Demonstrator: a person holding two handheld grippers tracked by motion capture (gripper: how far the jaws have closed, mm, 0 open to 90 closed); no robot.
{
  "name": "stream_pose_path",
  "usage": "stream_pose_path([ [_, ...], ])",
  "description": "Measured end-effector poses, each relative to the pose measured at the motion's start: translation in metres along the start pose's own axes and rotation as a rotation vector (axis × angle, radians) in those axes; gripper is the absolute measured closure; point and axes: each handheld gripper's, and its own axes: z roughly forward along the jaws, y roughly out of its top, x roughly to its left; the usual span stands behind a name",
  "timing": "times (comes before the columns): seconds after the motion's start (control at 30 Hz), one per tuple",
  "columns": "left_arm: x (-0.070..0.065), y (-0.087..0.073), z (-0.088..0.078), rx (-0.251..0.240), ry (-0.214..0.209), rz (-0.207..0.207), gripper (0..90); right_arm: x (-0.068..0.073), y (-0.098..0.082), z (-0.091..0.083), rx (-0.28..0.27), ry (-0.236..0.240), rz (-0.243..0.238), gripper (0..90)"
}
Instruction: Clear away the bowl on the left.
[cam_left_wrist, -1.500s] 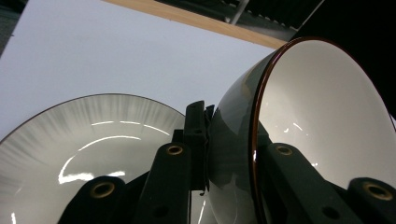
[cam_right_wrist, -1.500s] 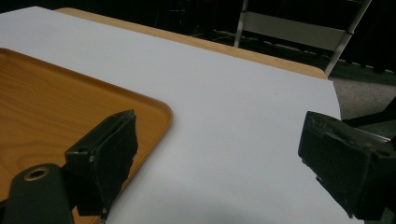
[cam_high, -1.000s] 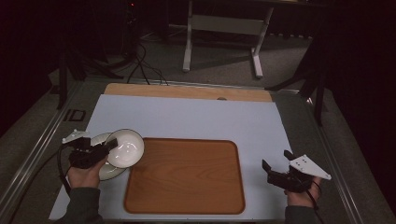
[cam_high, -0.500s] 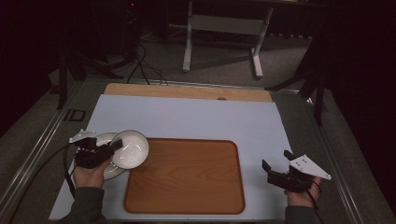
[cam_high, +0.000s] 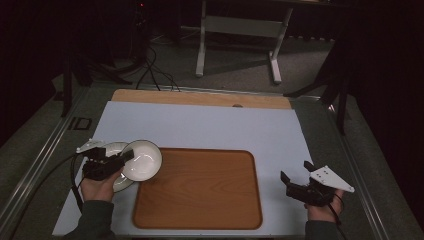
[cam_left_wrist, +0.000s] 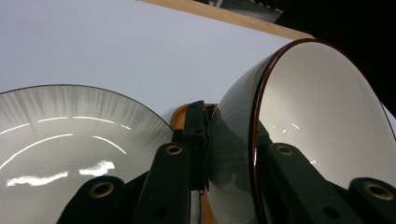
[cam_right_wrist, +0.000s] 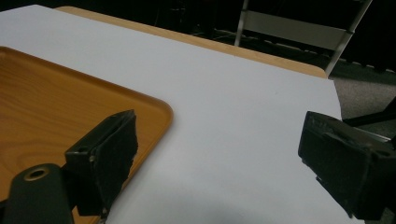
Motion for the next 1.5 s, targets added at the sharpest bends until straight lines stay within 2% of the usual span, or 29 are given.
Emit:
stream_pose_path([
  [1.5,-0.021,-0.003,0.015,0.042,-0.045,0.047,78.4,0.000,0.000,0.000,0.000,-0.001,0.002,11.4],
])
